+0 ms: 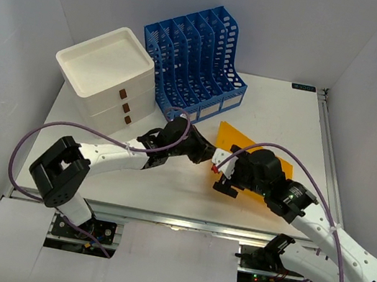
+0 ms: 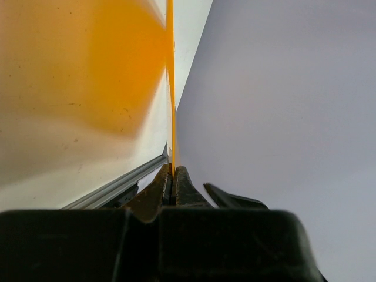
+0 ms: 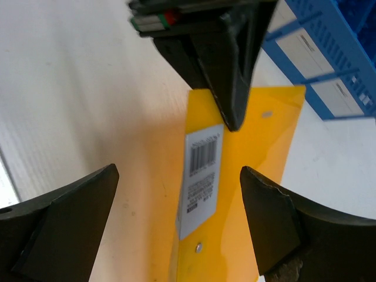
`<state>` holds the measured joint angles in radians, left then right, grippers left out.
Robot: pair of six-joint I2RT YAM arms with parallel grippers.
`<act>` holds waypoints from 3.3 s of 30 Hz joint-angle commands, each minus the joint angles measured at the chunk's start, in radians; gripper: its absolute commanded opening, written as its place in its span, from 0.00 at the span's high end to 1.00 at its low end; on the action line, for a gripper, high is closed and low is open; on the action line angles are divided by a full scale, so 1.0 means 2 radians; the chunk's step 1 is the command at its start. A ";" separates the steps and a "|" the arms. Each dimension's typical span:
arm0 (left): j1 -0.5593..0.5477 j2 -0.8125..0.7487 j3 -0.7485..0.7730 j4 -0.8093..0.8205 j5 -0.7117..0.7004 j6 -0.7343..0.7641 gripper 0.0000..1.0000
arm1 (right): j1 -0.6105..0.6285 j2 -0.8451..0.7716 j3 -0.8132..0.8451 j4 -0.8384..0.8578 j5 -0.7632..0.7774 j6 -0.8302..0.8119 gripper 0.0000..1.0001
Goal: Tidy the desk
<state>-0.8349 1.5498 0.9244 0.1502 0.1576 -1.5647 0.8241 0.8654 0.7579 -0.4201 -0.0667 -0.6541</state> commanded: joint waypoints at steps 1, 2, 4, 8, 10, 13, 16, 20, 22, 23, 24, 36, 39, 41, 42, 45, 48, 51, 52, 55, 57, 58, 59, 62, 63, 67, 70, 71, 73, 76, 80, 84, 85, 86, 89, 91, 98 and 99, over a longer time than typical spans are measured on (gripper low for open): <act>-0.002 0.001 0.043 -0.046 -0.029 -0.004 1.00 | -0.002 0.005 0.027 -0.006 0.139 0.031 0.10; -0.002 0.003 0.050 -0.051 -0.033 -0.001 1.00 | -0.002 0.002 0.024 -0.006 0.158 0.025 0.10; -0.002 0.008 0.067 -0.063 -0.036 0.006 1.00 | -0.001 -0.006 0.017 -0.009 0.168 0.020 0.09; -0.002 0.016 0.083 -0.072 -0.041 0.016 1.00 | -0.002 -0.013 0.003 -0.013 0.173 0.023 0.16; -0.002 0.017 0.086 -0.084 -0.044 0.019 1.00 | -0.002 -0.014 -0.007 -0.015 0.173 0.027 0.25; -0.002 0.018 0.090 -0.087 -0.044 0.021 1.00 | -0.002 -0.011 -0.022 -0.015 0.175 0.031 0.31; -0.002 0.018 0.097 -0.088 -0.043 0.023 1.00 | -0.002 -0.002 -0.040 -0.001 0.193 0.029 0.34; -0.002 0.018 0.106 -0.095 -0.041 0.029 1.00 | -0.002 0.016 -0.044 0.010 0.204 0.036 0.38; -0.002 0.016 0.110 -0.101 -0.043 0.032 1.00 | -0.002 0.034 -0.040 0.014 0.221 0.039 0.40; -0.002 0.015 0.111 -0.102 -0.043 0.033 1.00 | -0.002 0.041 -0.038 0.015 0.228 0.040 0.43; -0.002 0.013 0.111 -0.104 -0.043 0.034 1.00 | -0.002 0.048 -0.035 0.015 0.235 0.040 0.46; -0.002 0.006 0.113 -0.105 -0.039 0.036 1.00 | -0.003 0.060 -0.038 0.020 0.246 0.037 0.92; -0.002 0.001 0.115 -0.096 -0.030 0.042 1.00 | -0.005 0.052 -0.028 0.013 0.232 0.035 0.92; -0.002 -0.005 0.116 -0.084 -0.019 0.053 0.89 | -0.012 0.040 -0.010 -0.001 0.219 0.033 0.92; -0.002 -0.008 0.117 -0.076 -0.013 0.058 0.81 | -0.015 0.033 0.000 -0.009 0.212 0.032 0.92; -0.002 -0.015 0.133 -0.051 0.002 0.089 0.44 | -0.034 0.002 0.029 -0.024 0.190 0.021 0.92; -0.002 -0.014 0.156 -0.033 0.021 0.128 0.20 | -0.055 -0.031 0.053 -0.026 0.170 0.008 0.92; -0.002 -0.015 0.180 -0.023 0.029 0.167 0.05 | -0.075 -0.053 0.082 -0.024 0.152 0.001 0.92; -0.001 -0.016 0.193 -0.024 0.028 0.181 0.02 | -0.081 -0.055 0.092 -0.023 0.146 0.002 0.92; 0.000 -0.022 0.239 -0.038 0.013 0.233 0.02 | -0.093 -0.055 0.114 -0.016 0.131 0.002 0.92; 0.000 -0.037 0.279 -0.067 -0.013 0.270 0.02 | -0.096 -0.049 0.122 -0.004 0.125 0.000 0.92; 0.001 -0.044 0.289 -0.084 -0.037 0.295 0.02 | -0.099 -0.046 0.123 0.007 0.121 -0.001 0.92; 0.001 -0.053 0.298 -0.096 -0.058 0.315 0.02 | -0.101 -0.040 0.125 0.018 0.117 -0.003 0.92; 0.001 -0.117 0.288 -0.104 -0.156 0.358 0.02 | -0.116 -0.012 0.135 0.053 0.092 -0.002 0.92; 0.001 -0.137 0.275 -0.100 -0.186 0.371 0.02 | -0.122 -0.001 0.141 0.064 0.082 0.002 0.92; 0.002 -0.221 0.234 -0.090 -0.259 0.425 0.02 | -0.151 0.050 0.188 0.100 0.025 0.024 0.92; 0.002 -0.245 0.227 -0.098 -0.275 0.456 0.02 | -0.167 0.082 0.230 0.122 -0.010 0.041 0.92; 0.002 -0.259 0.221 -0.109 -0.275 0.466 0.02 | -0.172 0.105 0.252 0.130 -0.024 0.049 0.92; 0.002 -0.277 0.207 -0.116 -0.271 0.469 0.02 | -0.177 0.131 0.288 0.136 -0.047 0.071 0.92; 0.002 -0.310 0.159 -0.122 -0.252 0.474 0.02 | -0.181 0.182 0.353 0.150 -0.080 0.101 0.92; 0.002 -0.341 0.111 -0.155 -0.232 0.464 0.02 | -0.186 0.225 0.404 0.190 -0.100 0.152 0.92; 0.002 -0.389 0.036 -0.168 -0.219 0.448 0.02 | -0.198 0.266 0.428 0.250 -0.113 0.183 0.92; 0.002 -0.414 0.016 -0.167 -0.218 0.442 0.02 | -0.199 0.276 0.434 0.262 -0.112 0.186 0.92; 0.002 -0.434 -0.003 -0.167 -0.219 0.432 0.02 | -0.202 0.289 0.440 0.270 -0.113 0.191 0.92; 0.002 -0.492 -0.063 -0.166 -0.229 0.404 0.02 | -0.225 0.325 0.460 0.290 -0.134 0.235 0.92; 0.002 -0.534 -0.104 -0.167 -0.227 0.396 0.02 | -0.235 0.343 0.469 0.307 -0.141 0.258 0.92; 0.002 -0.614 -0.179 -0.181 -0.196 0.387 0.02 | -0.249 0.409 0.506 0.349 -0.181 0.315 0.92; 0.002 -0.622 -0.184 -0.183 -0.196 0.385 0.02 | -0.249 0.415 0.506 0.356 -0.182 0.319 0.92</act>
<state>-0.8330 0.3495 0.6082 -0.1956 -0.2743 -0.7673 0.3261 1.6689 1.6781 0.1130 -0.3639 -0.1143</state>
